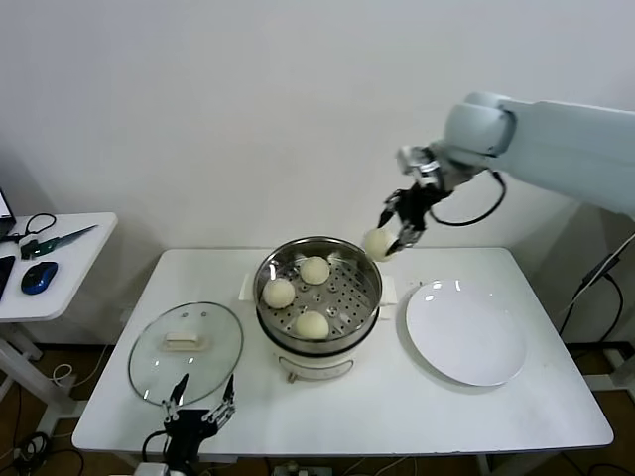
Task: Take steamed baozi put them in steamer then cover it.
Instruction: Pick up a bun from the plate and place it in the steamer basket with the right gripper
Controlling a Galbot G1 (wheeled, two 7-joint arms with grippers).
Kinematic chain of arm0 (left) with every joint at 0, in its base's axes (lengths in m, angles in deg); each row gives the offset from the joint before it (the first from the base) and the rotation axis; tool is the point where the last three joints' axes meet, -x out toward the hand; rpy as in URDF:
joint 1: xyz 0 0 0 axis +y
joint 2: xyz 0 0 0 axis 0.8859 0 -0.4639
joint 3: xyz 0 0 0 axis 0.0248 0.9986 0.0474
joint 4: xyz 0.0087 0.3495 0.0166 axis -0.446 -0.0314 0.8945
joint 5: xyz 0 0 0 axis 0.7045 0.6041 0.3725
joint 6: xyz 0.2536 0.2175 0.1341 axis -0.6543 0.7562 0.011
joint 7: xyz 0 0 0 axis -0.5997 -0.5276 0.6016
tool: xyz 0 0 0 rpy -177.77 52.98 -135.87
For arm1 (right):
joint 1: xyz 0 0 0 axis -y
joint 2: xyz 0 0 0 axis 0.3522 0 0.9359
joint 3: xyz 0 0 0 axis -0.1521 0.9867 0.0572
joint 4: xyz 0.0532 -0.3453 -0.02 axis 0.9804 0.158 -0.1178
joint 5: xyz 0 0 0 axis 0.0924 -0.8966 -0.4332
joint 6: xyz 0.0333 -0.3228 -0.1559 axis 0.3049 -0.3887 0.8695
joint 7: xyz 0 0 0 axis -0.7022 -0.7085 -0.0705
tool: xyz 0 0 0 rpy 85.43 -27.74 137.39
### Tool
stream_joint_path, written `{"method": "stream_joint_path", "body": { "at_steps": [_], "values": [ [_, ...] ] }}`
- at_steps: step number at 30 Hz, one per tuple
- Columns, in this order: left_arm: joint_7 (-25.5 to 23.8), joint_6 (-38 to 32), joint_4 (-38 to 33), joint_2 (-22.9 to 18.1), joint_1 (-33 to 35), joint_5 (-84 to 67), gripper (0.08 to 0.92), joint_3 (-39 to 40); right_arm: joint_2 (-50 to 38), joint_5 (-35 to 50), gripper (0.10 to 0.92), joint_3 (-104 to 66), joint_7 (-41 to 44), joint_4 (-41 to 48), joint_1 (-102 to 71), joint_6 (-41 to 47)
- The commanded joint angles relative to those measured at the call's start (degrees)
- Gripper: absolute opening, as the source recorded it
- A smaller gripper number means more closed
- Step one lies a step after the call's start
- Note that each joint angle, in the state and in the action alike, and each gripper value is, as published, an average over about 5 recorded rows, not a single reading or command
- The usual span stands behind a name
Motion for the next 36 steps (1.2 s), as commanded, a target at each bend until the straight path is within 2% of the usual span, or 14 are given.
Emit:
{"method": "stream_joint_path", "body": {
  "at_steps": [1, 12, 32, 36],
  "values": [
    [0.00, 0.08, -0.32, -0.07, 0.12, -0.12, 0.823, -0.06, 9.38, 2.55, 0.628, -0.14, -7.42, -2.17, -7.35, 7.31],
    [0.03, -0.57, -0.15, 0.15, 1.07, -0.23, 0.823, -0.53, 9.26, -4.73, 0.628, -1.20, -10.08, 4.19, -15.90, 8.92],
    [0.06, -0.54, 0.17, 0.06, 0.92, -0.39, 0.823, -0.66, 7.73, -6.04, 0.628, -4.16, -11.60, 4.26, -19.53, 8.86],
    [-0.04, -0.40, 0.09, 0.10, 0.91, -0.38, 0.823, -0.66, 7.36, -5.87, 0.680, -4.92, -10.59, 4.54, -17.80, 7.00]
  ]
}}
